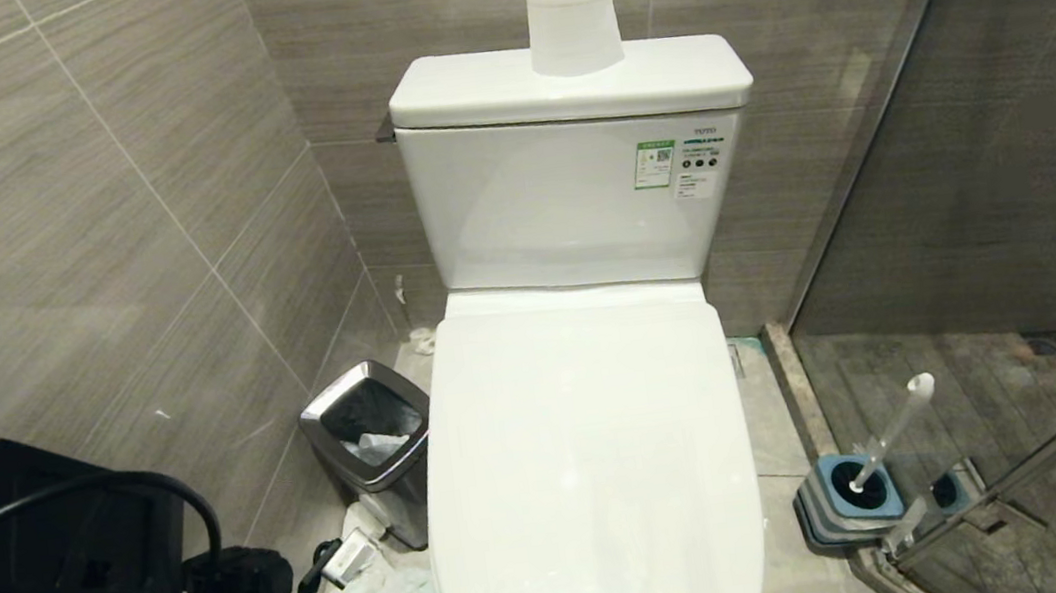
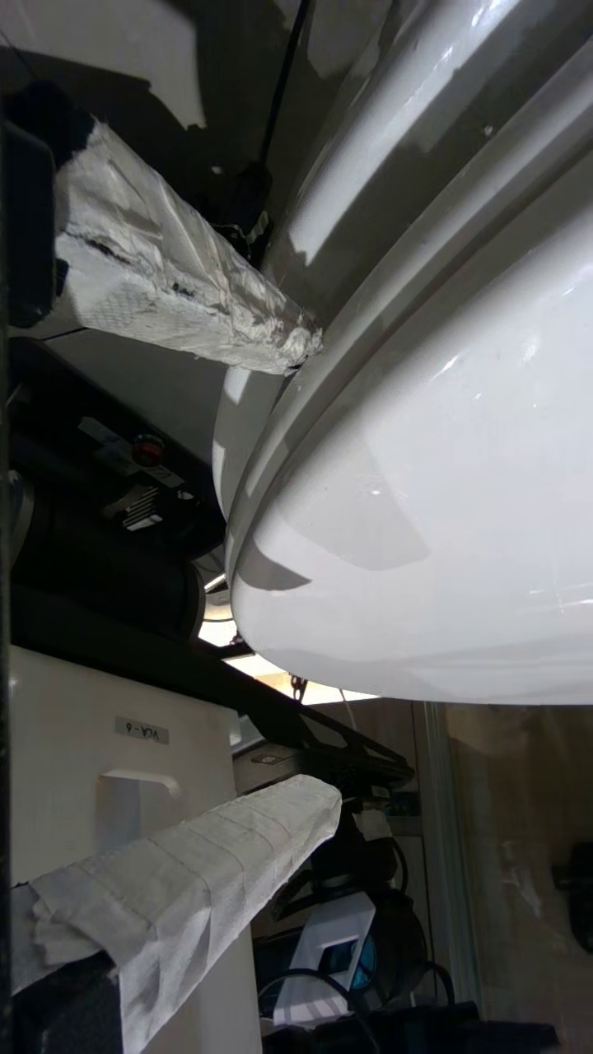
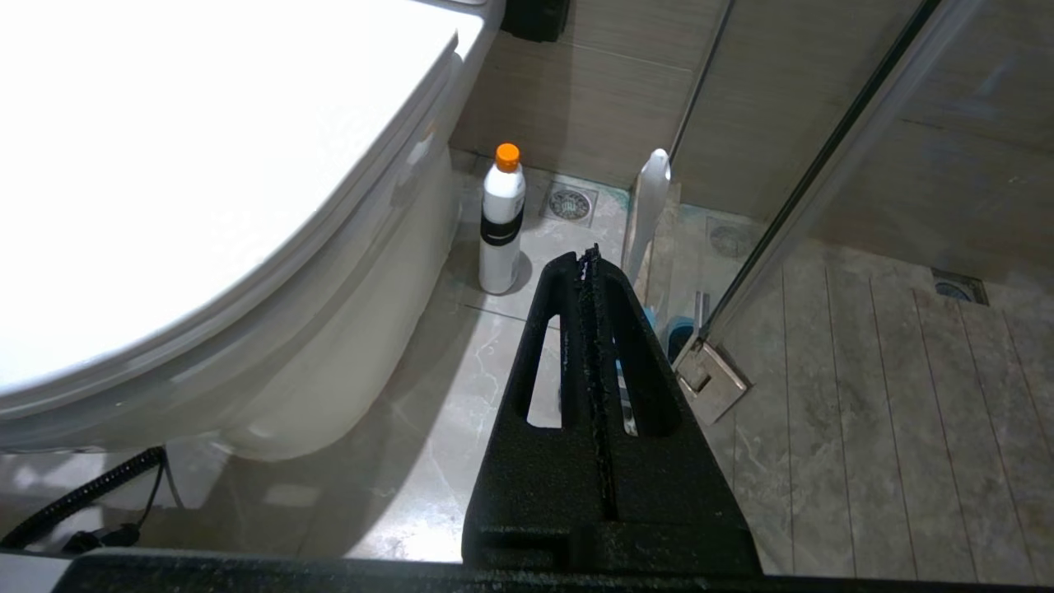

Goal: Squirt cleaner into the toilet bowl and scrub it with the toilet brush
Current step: Use the left hand to lift the toilet lid slightly

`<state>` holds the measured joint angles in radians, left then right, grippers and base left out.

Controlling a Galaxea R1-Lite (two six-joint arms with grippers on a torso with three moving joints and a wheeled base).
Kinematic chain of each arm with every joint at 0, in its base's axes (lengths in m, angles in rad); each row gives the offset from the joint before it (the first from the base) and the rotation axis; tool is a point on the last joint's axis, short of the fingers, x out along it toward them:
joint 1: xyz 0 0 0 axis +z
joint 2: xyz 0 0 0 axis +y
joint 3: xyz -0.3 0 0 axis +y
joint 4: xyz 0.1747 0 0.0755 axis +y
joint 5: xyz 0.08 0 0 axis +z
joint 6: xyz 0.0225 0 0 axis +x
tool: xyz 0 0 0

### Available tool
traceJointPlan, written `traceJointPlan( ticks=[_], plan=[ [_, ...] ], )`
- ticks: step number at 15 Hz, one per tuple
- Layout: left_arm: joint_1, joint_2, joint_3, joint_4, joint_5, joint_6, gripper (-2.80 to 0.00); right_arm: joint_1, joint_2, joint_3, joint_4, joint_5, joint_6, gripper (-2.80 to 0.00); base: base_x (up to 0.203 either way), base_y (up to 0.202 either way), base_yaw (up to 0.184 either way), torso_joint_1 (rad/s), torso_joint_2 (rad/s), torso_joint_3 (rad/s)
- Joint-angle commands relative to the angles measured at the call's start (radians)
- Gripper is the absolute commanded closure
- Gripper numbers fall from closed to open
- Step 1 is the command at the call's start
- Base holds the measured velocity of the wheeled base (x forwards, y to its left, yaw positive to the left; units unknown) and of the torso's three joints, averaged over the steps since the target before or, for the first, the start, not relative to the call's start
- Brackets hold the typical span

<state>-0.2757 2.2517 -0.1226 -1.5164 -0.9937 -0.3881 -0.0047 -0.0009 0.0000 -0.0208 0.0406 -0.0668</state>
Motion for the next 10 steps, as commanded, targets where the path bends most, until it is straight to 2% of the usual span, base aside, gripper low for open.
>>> traceJointPlan(
  ticks=[1,6,10],
  plan=[
    [0.018,-0.023,0.006,-0.014,-0.005,-0.002,-2.8,0.0,-0.001,0.012,-0.001,0.001,-0.001,0.0,0.0,0.0,0.0,0.0,0.0,0.0],
    [0.019,-0.059,0.021,-0.014,-0.021,-0.007,-2.8,0.0,-0.001,0.012,-0.001,0.001,-0.001,0.0,0.0,0.0,0.0,0.0,0.0,0.0],
    [0.01,-0.105,0.015,-0.014,-0.022,-0.058,-2.8,0.0,-0.001,0.012,-0.001,0.001,-0.001,0.0,0.0,0.0,0.0,0.0,0.0,0.0]
  ],
)
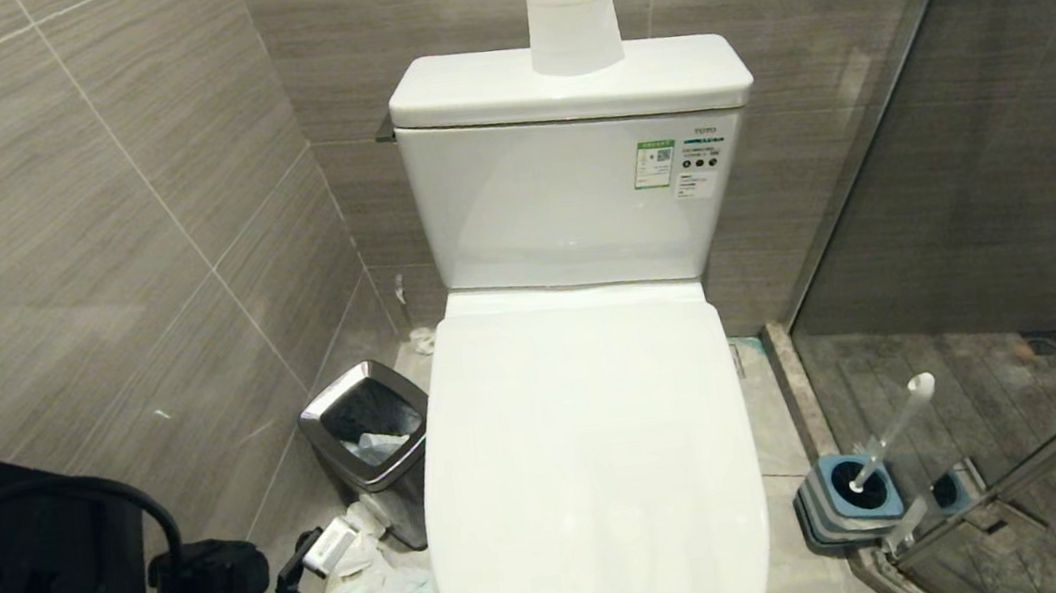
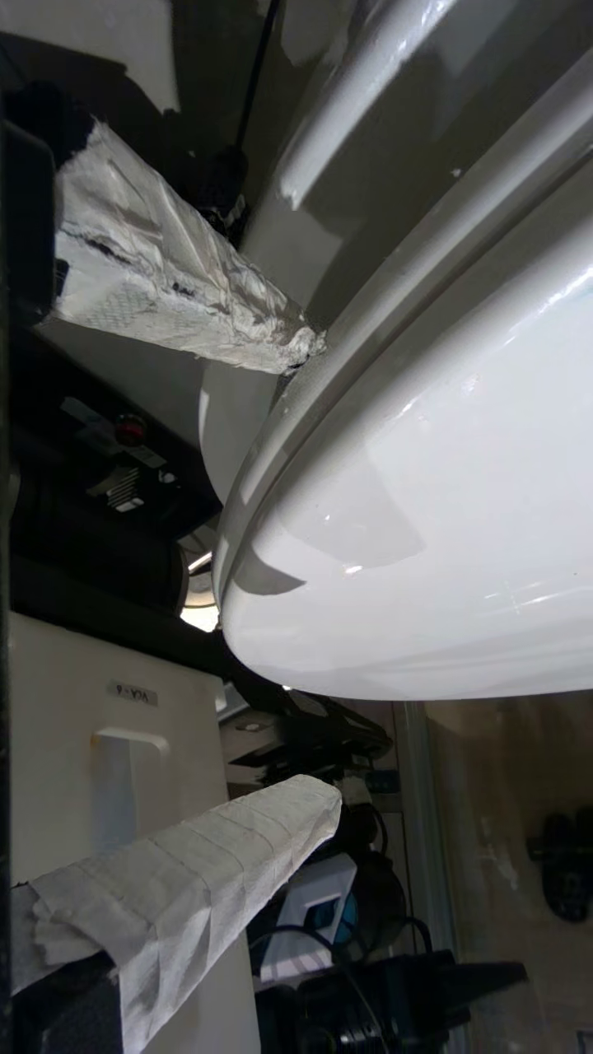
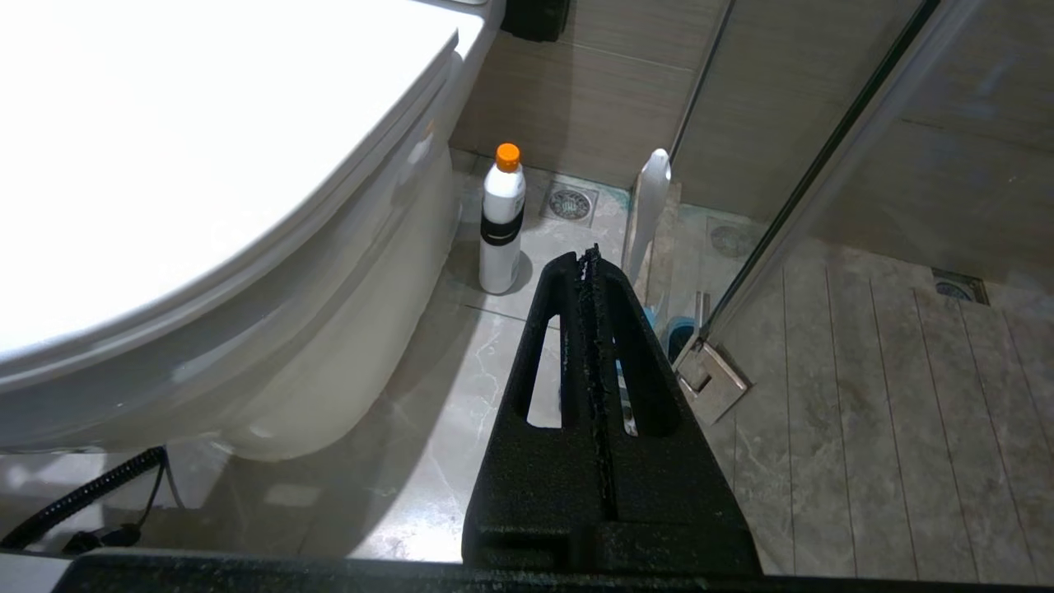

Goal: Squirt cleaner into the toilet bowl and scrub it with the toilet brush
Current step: Use the left hand to lift the toilet lid slightly

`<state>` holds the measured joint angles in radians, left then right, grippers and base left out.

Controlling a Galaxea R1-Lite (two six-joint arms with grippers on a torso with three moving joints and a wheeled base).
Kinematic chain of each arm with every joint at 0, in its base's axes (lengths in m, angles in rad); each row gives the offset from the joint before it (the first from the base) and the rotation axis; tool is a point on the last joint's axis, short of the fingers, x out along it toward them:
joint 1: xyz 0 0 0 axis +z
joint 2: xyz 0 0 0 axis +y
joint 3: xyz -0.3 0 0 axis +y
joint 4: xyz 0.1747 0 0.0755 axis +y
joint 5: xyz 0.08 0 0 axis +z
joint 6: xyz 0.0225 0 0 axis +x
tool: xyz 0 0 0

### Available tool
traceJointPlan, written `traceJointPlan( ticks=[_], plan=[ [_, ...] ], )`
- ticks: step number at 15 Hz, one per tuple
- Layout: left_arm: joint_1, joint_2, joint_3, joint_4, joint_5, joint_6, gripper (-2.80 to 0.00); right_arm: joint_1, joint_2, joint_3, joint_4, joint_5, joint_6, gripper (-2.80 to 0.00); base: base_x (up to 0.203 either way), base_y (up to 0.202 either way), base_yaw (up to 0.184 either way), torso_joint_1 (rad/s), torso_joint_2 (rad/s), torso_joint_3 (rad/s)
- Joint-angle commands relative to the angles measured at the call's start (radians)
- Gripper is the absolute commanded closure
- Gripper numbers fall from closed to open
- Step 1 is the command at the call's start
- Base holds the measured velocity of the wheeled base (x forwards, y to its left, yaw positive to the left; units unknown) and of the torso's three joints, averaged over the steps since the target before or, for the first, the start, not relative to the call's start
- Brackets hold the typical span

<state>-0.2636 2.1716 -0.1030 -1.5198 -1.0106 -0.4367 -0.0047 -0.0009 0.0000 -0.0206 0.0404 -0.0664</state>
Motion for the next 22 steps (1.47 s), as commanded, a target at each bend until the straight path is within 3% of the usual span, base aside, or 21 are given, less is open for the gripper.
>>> traceJointPlan(
  ticks=[1,4,7,18,22],
  plan=[
    [-0.004,-0.034,-0.009,-0.01,-0.005,-0.028,-2.8,0.0,-0.001,0.012,-0.001,0.001,-0.001,0.0,0.0,0.0,0.0,0.0,0.0,0.0],
    [-0.014,-0.091,-0.016,-0.01,-0.005,-0.086,-2.8,0.0,-0.001,0.012,-0.001,0.001,-0.001,0.0,0.0,0.0,0.0,0.0,0.0,0.0],
    [-0.035,-0.152,-0.021,-0.01,-0.003,-0.195,-2.8,0.0,-0.001,0.013,-0.001,0.001,-0.001,0.0,0.0,0.0,0.0,0.0,0.0,0.0],
    [-0.167,-0.136,-0.024,-0.01,0.004,-0.196,-2.8,0.0,-0.001,0.012,-0.001,0.001,-0.001,0.0,0.0,0.0,0.0,0.0,0.0,0.0],
    [-0.174,-0.151,-0.024,-0.01,0.006,-0.195,-2.8,0.0,-0.001,0.013,-0.001,0.001,-0.001,0.0,0.0,0.0,0.0,0.0,0.0,0.0]
  ],
)
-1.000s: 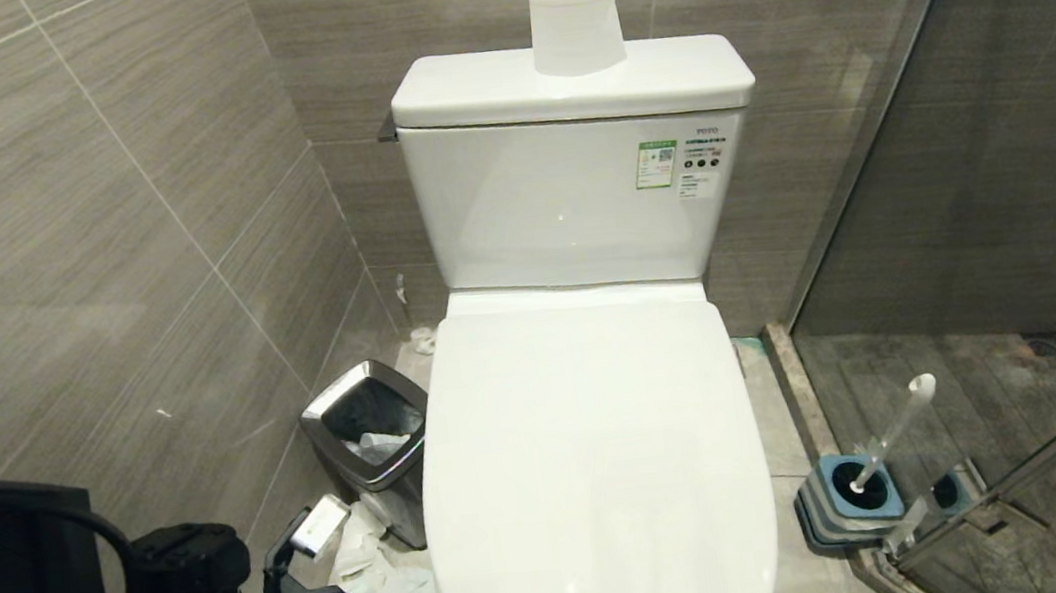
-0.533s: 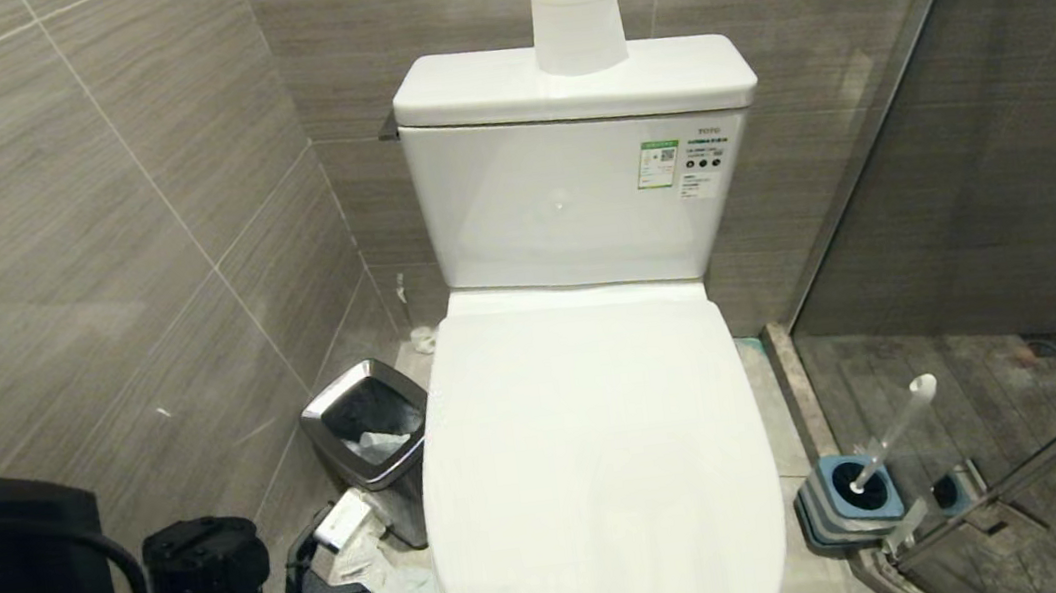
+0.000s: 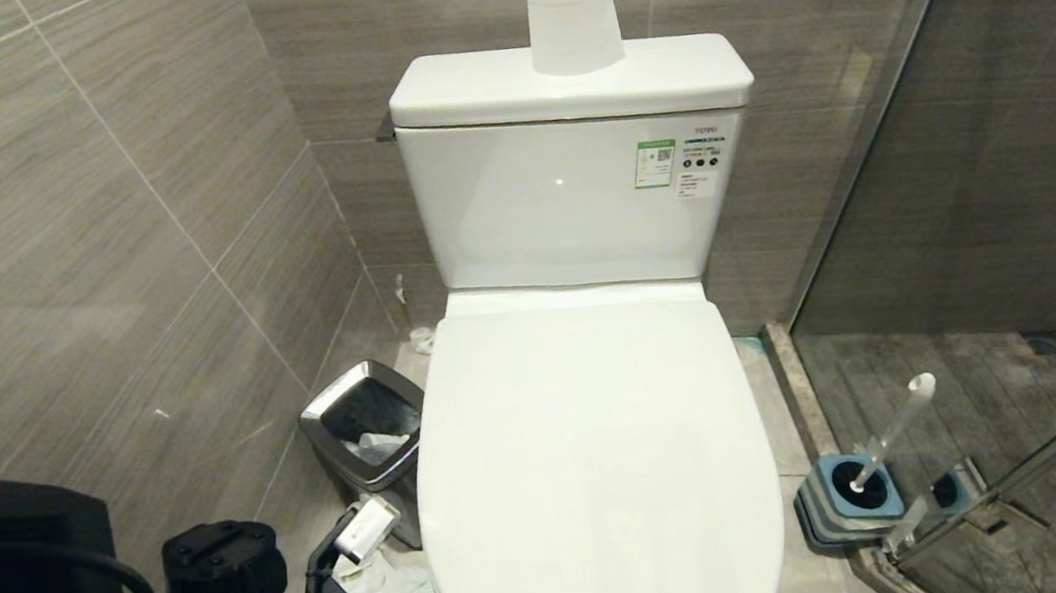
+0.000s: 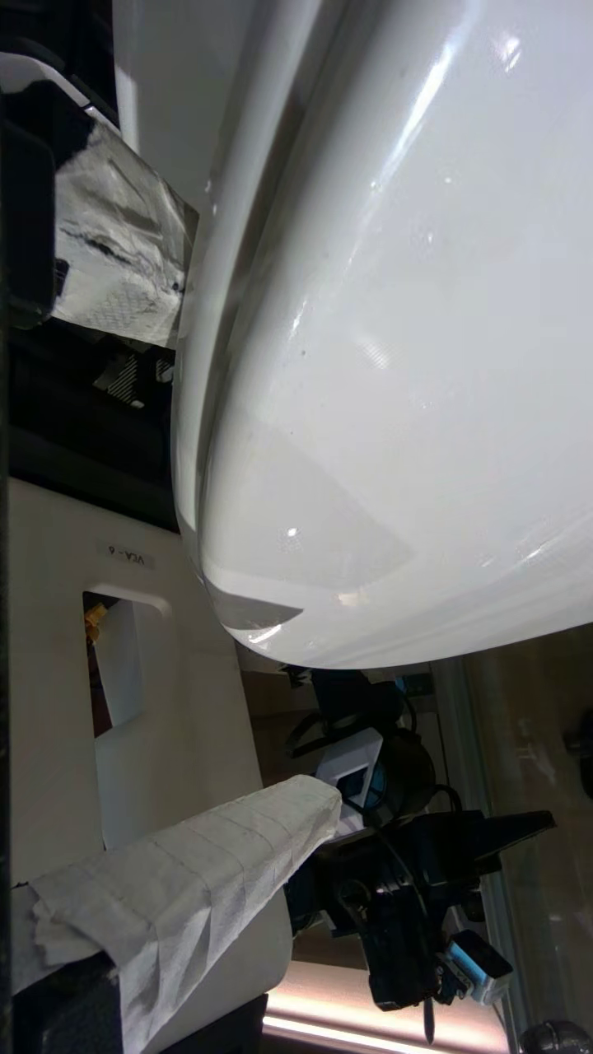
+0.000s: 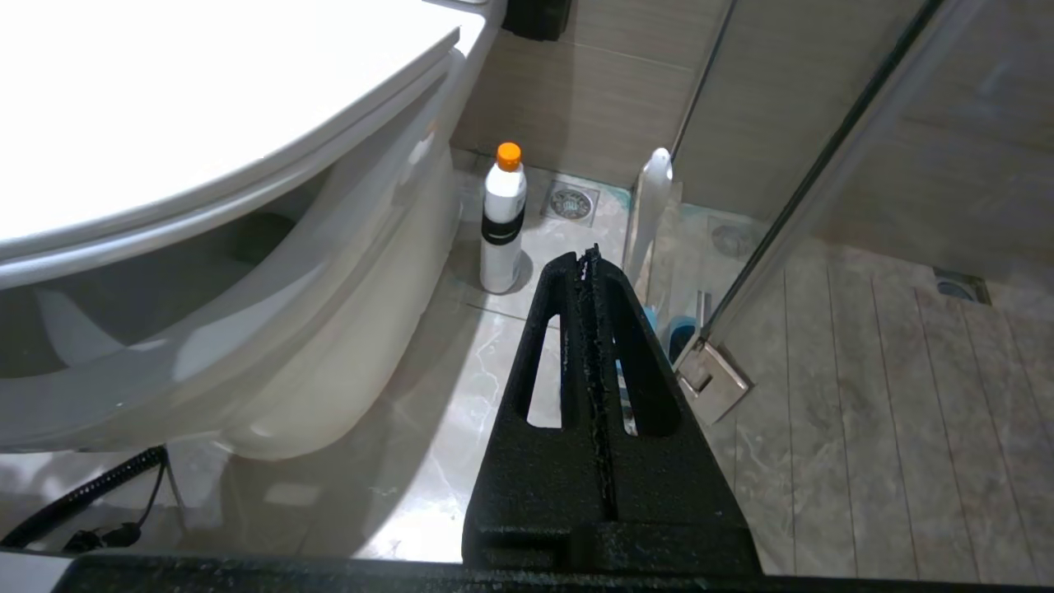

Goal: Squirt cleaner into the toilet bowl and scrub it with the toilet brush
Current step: Use the left hand to lift the toilet lid slightly

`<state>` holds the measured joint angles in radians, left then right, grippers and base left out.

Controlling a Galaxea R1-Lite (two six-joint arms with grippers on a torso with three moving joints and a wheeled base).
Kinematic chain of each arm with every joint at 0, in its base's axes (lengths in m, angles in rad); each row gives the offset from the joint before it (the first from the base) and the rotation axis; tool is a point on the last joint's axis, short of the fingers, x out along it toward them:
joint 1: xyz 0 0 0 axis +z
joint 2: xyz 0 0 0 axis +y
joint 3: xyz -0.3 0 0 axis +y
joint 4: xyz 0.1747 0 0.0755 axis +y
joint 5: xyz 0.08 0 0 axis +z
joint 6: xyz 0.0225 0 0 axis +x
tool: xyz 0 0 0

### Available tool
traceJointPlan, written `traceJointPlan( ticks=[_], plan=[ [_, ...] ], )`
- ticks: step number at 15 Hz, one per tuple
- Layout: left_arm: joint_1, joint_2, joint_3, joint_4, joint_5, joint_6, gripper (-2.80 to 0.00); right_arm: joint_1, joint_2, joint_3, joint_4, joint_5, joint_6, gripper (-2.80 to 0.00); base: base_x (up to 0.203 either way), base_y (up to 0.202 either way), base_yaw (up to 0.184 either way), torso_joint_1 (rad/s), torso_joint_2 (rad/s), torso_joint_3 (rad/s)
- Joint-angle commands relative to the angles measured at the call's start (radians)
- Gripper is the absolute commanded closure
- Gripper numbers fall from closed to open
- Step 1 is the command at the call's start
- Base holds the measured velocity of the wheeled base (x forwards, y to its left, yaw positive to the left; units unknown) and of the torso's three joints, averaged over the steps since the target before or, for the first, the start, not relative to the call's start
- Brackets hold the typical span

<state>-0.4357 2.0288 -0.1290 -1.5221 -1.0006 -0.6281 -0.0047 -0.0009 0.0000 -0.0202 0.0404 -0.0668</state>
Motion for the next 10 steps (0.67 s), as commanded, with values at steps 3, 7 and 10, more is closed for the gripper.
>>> traceJointPlan(
  ticks=[3,7,10],
  plan=[
    [-0.001,-0.024,0.012,-0.008,-0.001,-0.004,-2.8,0.0,-0.001,0.012,-0.001,0.001,-0.001,0.0,0.0,0.0,0.0,0.0,0.0,0.0],
    [-0.005,-0.069,0.025,-0.008,0.0,-0.005,-2.8,0.0,-0.001,0.012,-0.001,0.001,-0.001,0.0,0.0,0.0,0.0,0.0,0.0,0.0],
    [-0.005,-0.12,0.016,-0.008,0.046,-0.016,-2.8,0.0,-0.001,0.012,-0.001,0.001,-0.001,0.0,0.0,0.0,0.0,0.0,0.0,0.0]
  ],
)
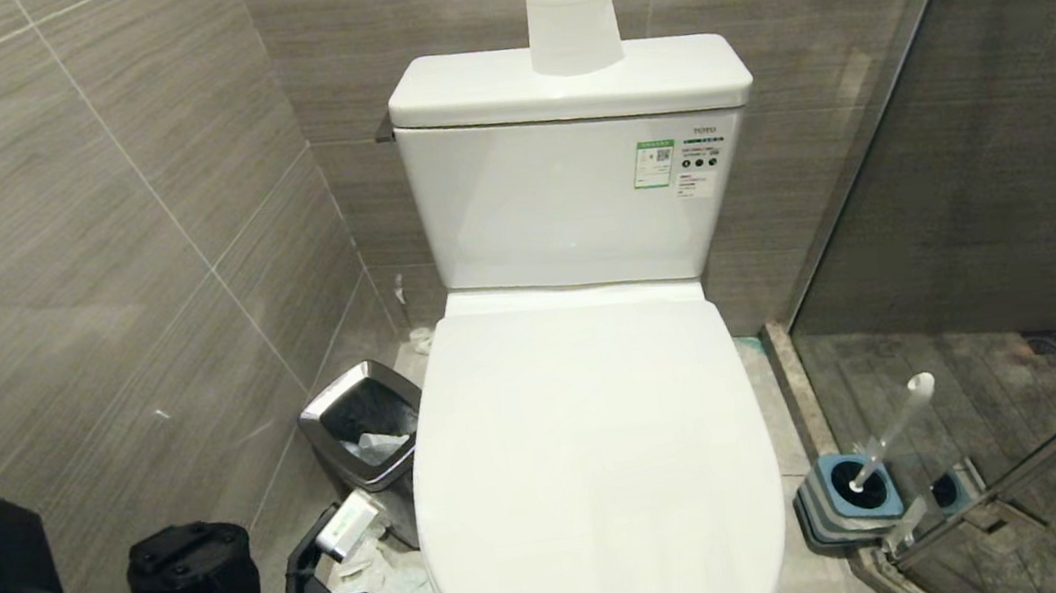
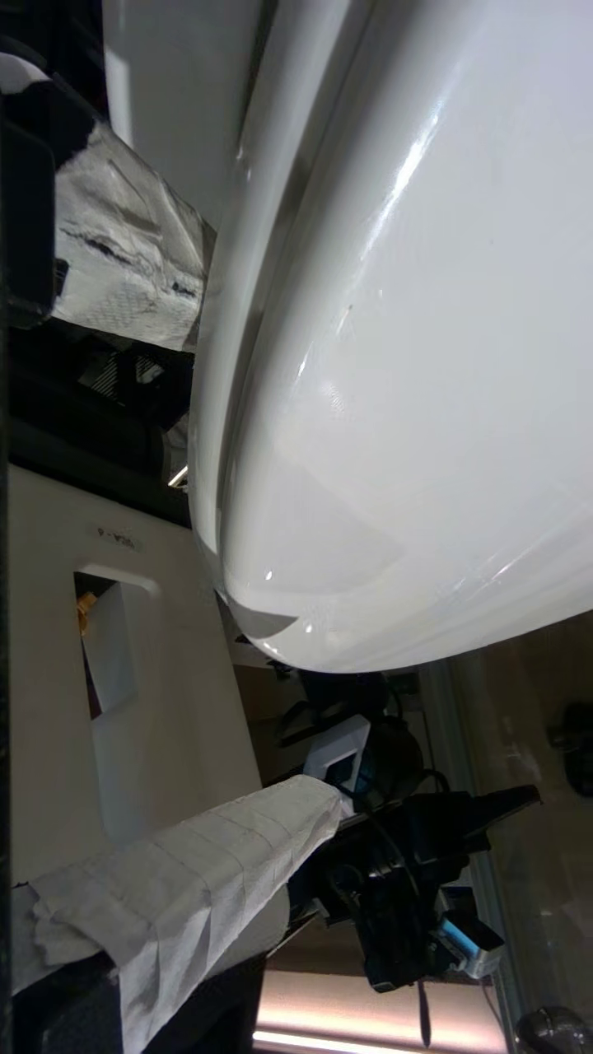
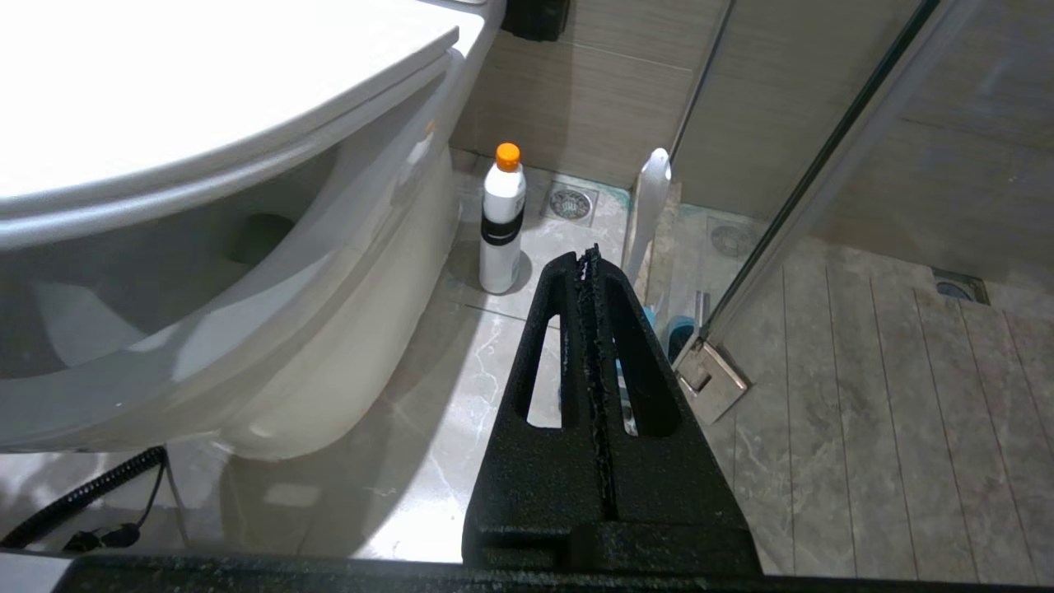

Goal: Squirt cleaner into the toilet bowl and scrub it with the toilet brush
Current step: Use the left hand to lift the toilet lid slightly

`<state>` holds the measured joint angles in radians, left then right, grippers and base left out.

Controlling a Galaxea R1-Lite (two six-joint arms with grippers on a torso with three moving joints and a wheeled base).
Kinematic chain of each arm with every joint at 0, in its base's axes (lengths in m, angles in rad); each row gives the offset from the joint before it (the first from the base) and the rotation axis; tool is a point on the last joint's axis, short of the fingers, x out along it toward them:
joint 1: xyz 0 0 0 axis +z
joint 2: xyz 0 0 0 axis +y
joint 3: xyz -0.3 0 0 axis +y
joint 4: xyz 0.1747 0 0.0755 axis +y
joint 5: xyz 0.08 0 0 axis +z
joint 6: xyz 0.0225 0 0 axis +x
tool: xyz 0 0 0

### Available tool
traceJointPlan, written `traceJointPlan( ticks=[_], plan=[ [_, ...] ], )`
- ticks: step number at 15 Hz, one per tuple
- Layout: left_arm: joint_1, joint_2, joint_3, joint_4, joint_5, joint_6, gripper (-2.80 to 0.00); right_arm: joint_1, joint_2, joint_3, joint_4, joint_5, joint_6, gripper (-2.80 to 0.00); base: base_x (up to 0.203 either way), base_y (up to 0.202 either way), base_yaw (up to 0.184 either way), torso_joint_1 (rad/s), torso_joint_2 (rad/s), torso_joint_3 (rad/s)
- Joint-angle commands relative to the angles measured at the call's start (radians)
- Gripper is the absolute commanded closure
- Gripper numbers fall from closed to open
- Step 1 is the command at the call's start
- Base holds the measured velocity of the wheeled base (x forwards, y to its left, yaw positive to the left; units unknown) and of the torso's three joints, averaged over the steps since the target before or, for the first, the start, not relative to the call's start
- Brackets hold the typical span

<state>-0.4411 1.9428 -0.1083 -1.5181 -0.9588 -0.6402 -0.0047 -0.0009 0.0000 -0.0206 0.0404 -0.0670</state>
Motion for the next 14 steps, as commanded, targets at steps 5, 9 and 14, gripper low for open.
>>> traceJointPlan(
  ticks=[5,9,14],
  plan=[
    [0.001,-0.106,0.0,-0.012,0.009,-0.063,-2.8,0.0,-0.001,0.012,-0.001,0.001,-0.001,0.0,0.0,0.0,0.0,0.0,0.0,0.0],
    [-0.007,-0.156,-0.02,-0.012,0.017,-0.137,-2.8,0.0,-0.001,0.012,-0.001,0.001,-0.001,0.0,0.0,0.0,0.0,0.0,0.0,0.0],
    [-0.007,-0.243,-0.081,-0.012,0.016,-0.284,-2.8,0.0,-0.001,0.012,-0.001,0.001,-0.001,0.0,0.0,0.0,0.0,0.0,0.0,0.0]
  ],
)
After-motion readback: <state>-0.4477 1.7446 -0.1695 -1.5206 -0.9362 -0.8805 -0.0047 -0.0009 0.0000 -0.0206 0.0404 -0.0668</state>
